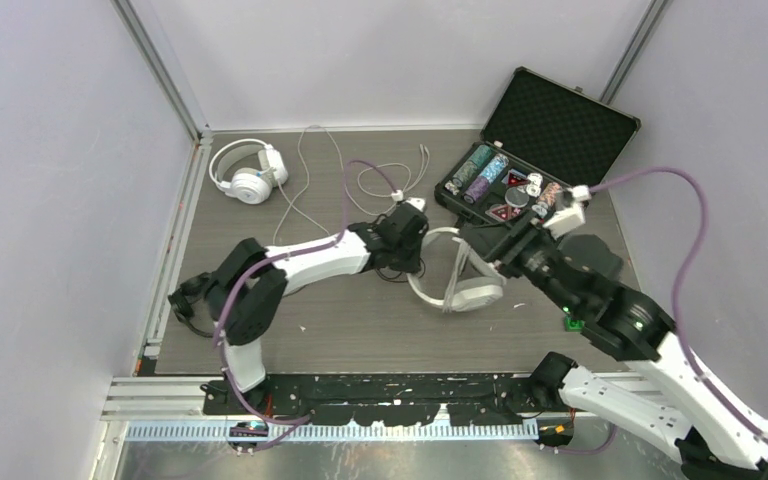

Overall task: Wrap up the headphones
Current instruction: Place the headphones at the center of the board.

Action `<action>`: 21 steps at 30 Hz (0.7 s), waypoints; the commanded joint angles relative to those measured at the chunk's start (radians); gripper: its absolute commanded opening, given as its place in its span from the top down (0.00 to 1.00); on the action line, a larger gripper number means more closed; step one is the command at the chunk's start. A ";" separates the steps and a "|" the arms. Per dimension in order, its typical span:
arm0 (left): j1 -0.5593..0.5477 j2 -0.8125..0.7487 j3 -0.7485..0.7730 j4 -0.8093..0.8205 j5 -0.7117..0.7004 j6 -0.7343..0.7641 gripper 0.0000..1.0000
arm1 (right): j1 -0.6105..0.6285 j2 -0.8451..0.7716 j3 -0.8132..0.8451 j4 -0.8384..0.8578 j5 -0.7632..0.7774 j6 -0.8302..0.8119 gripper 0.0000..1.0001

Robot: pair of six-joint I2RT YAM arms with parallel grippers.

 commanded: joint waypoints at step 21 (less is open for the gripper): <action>-0.143 0.387 0.408 0.092 0.094 -0.123 0.81 | 0.003 -0.165 0.114 -0.162 0.157 -0.015 0.19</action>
